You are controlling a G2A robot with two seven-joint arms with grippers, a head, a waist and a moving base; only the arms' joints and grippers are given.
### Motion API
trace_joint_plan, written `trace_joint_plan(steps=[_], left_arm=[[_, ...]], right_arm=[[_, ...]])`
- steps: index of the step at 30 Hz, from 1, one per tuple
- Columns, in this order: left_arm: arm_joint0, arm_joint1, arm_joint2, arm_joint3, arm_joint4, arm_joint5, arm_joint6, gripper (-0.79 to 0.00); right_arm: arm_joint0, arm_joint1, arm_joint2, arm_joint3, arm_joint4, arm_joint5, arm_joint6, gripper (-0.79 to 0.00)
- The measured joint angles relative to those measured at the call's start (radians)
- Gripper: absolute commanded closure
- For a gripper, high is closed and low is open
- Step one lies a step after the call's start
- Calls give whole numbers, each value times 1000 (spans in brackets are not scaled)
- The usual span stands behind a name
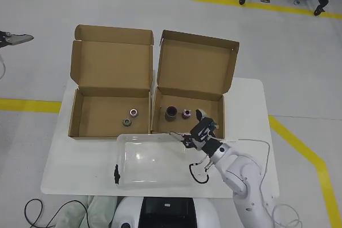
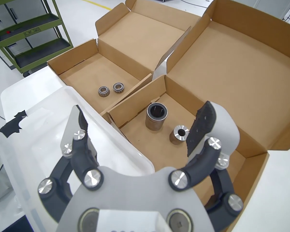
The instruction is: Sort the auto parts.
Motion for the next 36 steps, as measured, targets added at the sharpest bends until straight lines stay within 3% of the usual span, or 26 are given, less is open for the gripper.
trace_joint_plan(steps=[10,26,36], left_arm=[[0,0,0,0,0,0,0,-785],[0,0,0,0,0,0,0,-785],[0,0,0,0,0,0,0,-785]], right_arm=[[-170,24,66,-97,-51,68,-112,-785],[-551,54,186,-325,-123,220,-322,-785],[-612,63,196,-326,-126,263,-433,-785]])
